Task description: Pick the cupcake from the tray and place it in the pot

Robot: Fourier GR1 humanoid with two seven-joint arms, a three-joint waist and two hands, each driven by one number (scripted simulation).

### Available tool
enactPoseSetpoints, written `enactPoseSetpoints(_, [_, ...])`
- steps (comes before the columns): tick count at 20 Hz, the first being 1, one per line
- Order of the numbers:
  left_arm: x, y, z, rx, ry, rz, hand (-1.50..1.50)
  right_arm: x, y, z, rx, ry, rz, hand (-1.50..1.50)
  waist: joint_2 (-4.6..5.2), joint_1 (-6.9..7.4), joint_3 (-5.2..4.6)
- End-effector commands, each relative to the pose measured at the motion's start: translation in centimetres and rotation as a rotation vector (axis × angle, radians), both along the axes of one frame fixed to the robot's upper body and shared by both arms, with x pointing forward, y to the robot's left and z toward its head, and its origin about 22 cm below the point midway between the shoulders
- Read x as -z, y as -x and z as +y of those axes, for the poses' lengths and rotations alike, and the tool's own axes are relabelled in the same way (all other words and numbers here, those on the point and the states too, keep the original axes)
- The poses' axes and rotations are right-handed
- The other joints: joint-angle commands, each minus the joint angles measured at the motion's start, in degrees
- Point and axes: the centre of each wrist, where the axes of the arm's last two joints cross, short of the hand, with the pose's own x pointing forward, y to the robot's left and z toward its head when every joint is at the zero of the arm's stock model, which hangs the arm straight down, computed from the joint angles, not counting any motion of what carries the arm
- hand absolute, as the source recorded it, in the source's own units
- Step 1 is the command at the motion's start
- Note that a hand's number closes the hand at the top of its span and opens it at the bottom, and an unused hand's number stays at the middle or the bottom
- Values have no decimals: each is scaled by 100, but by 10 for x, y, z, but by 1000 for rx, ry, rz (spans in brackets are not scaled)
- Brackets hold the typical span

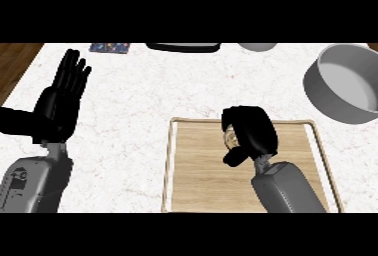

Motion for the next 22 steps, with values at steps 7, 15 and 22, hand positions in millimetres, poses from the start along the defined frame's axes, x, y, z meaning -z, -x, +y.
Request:
enactPoseSetpoints(7, [6, 1, -9, -6, 7, 8, 0, -95, -63, 46, 579, -31, -355, 150, -64, -36, 22])
enactPoseSetpoints(15, [-4, 5, -4, -47, -14, 9, 0, -121, -81, 40, 802, 4, -593, 150, -104, -295, 32])
enactPoseSetpoints(22, [17, 10, 6, -74, -3, 32, 0, -129, -69, -56, 891, 10, -554, 150, -116, -461, 33])
